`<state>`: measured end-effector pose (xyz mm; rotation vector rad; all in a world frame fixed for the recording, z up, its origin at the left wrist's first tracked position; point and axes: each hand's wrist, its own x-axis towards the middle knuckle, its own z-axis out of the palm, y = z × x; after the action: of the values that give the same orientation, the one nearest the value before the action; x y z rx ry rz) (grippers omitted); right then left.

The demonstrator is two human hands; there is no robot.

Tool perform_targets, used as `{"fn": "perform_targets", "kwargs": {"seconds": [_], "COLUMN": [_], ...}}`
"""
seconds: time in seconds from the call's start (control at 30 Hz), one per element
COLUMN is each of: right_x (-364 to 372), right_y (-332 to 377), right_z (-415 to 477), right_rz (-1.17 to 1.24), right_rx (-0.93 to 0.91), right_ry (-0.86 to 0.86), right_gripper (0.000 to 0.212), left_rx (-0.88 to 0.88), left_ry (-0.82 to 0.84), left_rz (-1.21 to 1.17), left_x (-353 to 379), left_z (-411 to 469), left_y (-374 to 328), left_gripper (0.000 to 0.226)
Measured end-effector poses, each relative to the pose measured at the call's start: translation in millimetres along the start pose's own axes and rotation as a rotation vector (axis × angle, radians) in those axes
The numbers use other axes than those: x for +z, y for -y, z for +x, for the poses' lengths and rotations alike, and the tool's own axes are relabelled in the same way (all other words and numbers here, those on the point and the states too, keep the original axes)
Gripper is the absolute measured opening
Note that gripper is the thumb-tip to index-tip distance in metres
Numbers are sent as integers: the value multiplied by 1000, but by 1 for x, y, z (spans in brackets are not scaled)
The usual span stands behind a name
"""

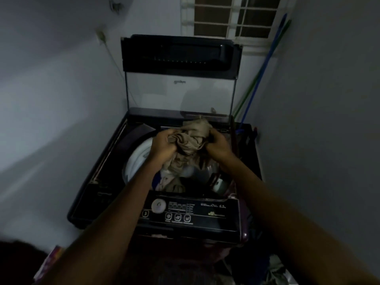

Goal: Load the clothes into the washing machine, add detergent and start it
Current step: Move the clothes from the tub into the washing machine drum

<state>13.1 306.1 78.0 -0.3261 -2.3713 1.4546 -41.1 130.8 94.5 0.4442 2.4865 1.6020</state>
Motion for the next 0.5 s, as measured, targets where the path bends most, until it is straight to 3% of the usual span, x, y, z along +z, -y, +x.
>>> {"fn": "perform_targets", "kwargs": {"seconds": [0.1,0.17,0.5], "right_x": [3,5,-26], "right_y": [3,-3,-31], "right_z": [0,-4,-41], "right_rz": [-323,-387,-360], "right_rx": [171,206,147], "right_ry": [360,428,160], "right_gripper": [44,33,22], "left_rx": [-108,-140,-21], "left_ry": [55,90,178], "left_rz": [247,496,356], "left_x": [-3,-4,48], "left_z": [16,12,-30], "left_y": [53,79,57], "left_gripper": [51,71,57]}}
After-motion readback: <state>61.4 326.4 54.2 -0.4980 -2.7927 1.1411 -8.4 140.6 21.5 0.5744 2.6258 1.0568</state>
